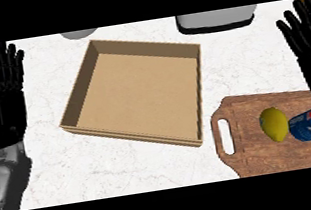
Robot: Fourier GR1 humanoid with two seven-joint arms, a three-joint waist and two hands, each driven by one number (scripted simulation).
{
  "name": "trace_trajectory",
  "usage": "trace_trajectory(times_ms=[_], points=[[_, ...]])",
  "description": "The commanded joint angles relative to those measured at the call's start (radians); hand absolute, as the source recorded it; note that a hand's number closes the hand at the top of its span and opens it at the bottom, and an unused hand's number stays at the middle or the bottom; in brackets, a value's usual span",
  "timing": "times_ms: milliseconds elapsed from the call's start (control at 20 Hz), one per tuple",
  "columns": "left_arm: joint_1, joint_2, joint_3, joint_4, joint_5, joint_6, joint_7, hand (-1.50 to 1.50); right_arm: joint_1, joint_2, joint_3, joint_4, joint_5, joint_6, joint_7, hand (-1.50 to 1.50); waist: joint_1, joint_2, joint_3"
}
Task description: Pick the can from the cutting board and place it in the cardboard box
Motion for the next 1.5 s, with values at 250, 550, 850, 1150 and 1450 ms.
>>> trace_trajectory(times_ms=[250, 550, 850, 1150, 1450], points=[[0.23, 0.067, -0.068, 0.146, -0.122, 0.009, 0.151, 0.0, 0.023, -0.118, -0.282, 0.084, 0.152, -0.223, -0.124, -1.5, -0.015, -0.012, -0.004], [0.228, 0.039, -0.107, 0.128, -0.131, 0.016, 0.223, 0.0, 0.164, 0.006, -0.305, 0.209, 0.381, -0.615, -0.082, -1.5, -0.013, -0.015, -0.004], [0.279, 0.042, -0.104, 0.086, -0.15, 0.002, 0.24, 0.0, 0.373, -0.114, -0.234, 0.098, 0.492, -0.48, -0.024, -1.5, -0.01, -0.019, -0.006], [0.308, 0.022, -0.119, 0.076, -0.158, 0.013, 0.214, 0.0, 0.506, -0.358, -0.143, -0.025, 0.613, -0.279, 0.302, -1.5, -0.009, -0.02, -0.011], [0.305, 0.029, -0.119, 0.053, -0.171, 0.015, 0.238, 0.0, 0.573, -0.509, -0.064, -0.119, 0.56, 0.0, 0.545, -1.5, -0.002, -0.019, -0.009]])
